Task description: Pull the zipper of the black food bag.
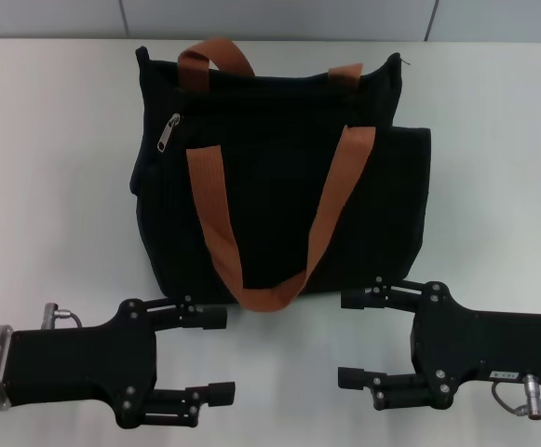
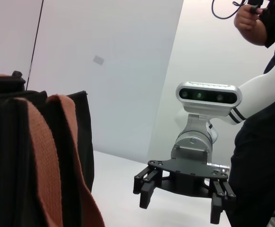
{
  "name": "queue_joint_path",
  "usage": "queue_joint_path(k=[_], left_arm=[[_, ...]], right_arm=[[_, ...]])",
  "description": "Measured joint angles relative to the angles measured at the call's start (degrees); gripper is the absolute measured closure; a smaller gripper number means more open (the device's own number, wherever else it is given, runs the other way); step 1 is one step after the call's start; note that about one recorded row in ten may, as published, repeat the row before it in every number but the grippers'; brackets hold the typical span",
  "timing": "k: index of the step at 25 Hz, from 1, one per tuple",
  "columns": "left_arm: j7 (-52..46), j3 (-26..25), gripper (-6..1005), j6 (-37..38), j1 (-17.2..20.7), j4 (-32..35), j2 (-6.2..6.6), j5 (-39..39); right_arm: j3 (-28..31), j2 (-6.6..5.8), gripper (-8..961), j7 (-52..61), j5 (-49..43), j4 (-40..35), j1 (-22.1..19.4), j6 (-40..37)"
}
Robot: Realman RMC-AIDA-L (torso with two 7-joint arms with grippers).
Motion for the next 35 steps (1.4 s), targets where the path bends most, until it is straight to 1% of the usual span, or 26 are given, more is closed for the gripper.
queue_joint_path(k=[3,6,8,10,14,15,16,17,18,19,21,22,23,24,25,27,28,30,31,33,35], left_arm=[[0.1,0.0,224,0.2,0.0,0.0,-0.11,0.0],[1.0,-1.4,225,1.6,0.1,0.0,-0.78,-0.5],[2.4,-4.0,227,3.2,0.2,0.0,-1.45,-0.7],[4.5,-7.8,228,5.9,0.4,-0.1,-2.34,-0.7],[8.6,-16.5,230,11.1,1.0,-1.2,-3.71,-0.7],[9.9,-20.7,231,12.0,1.6,-1.5,-4.33,-0.7],[10.5,-22.6,231,12.2,1.9,-1.7,-4.61,-0.7],[12.1,-29.0,232,12.3,3.0,-2.5,-5.36,-0.8],[12.1,-29.0,232,12.3,3.0,-2.5,-5.36,-0.8],[13.3,-34.3,233,12.3,3.4,-4.4,-5.59,-0.8],[14.7,-40.3,234,11.5,3.5,-7.0,-5.48,-0.8],[15.6,-43.5,235,9.2,3.7,-7.6,-5.46,-0.8],[15.6,-43.5,235,9.2,3.7,-7.6,-5.46,-0.8],[16.1,-44.5,236,5.9,3.9,-6.9,-5.25,-0.7],[16.2,-43.9,237,2.6,3.8,-5.2,-4.81,0.4],[16.2,-43.4,238,1.6,3.7,-4.3,-4.57,1.0],[16.1,-42.4,238,0.5,3.4,-3.5,-4.17,2.1],[15.3,-39.6,240,-2.2,2.1,-1.8,-2.66,5.0],[15.3,-39.6,240,-2.2,2.1,-1.8,-2.66,5.0],[15.1,-38.8,241,-3.5,0.9,-1.5,-2.01,6.4],[15.1,-38.6,243,-4.2,0.3,-1.2,-1.87,7.2]], right_arm=[[0.0,0.0,145,0.0,0.0,0.0,0.0,0.0],[0.1,0.0,145,0.0,0.0,0.0,0.0,0.0],[0.2,0.0,146,0.1,0.0,0.0,-0.1,0.0],[0.3,0.0,146,0.2,0.0,-0.1,-0.1,0.0],[0.5,0.0,146,0.2,0.0,-0.1,-0.2,-0.3],[0.5,0.0,147,0.2,0.0,-0.1,-0.2,-0.3],[0.5,0.0,147,0.3,0.0,-0.1,-0.2,-0.4],[0.5,-0.04,147,0.3,0.0,-0.1,-0.2,-0.4],[0.5,-0.04,147,0.3,0.0,-0.1,-0.2,-0.4],[0.5,-0.06,147,0.3,0.0,-0.1,-0.3,-0.5],[0.5,-0.08,147,0.3,0.0,-0.1,-0.3,-0.5],[0.5,-0.11,147,0.3,0.0,-0.1,-0.2,-0.5],[0.5,-0.11,147,0.3,0.0,-0.1,-0.2,-0.5],[0.5,-0.13,148,0.3,0.0,-0.1,-0.2,-0.5],[0.5,-0.17,148,0.2,0.0,-0.1,-0.2,-0.5],[0.5,-0.18,148,0.2,0.0,-0.1,-0.2,-0.5],[0.5,-0.18,148,0.1,0.0,-0.1,-0.2,-0.5],[0.5,-0.2,148,0.1,0.0,-0.1,-0.2,-0.5],[0.5,-0.2,148,0.1,0.0,-0.1,-0.2,-0.5],[0.5,-0.25,149,0.1,0.0,-0.1,-0.2,-0.5],[0.5,-0.26,149,0.1,0.0,-0.1,-0.2,-0.5]])
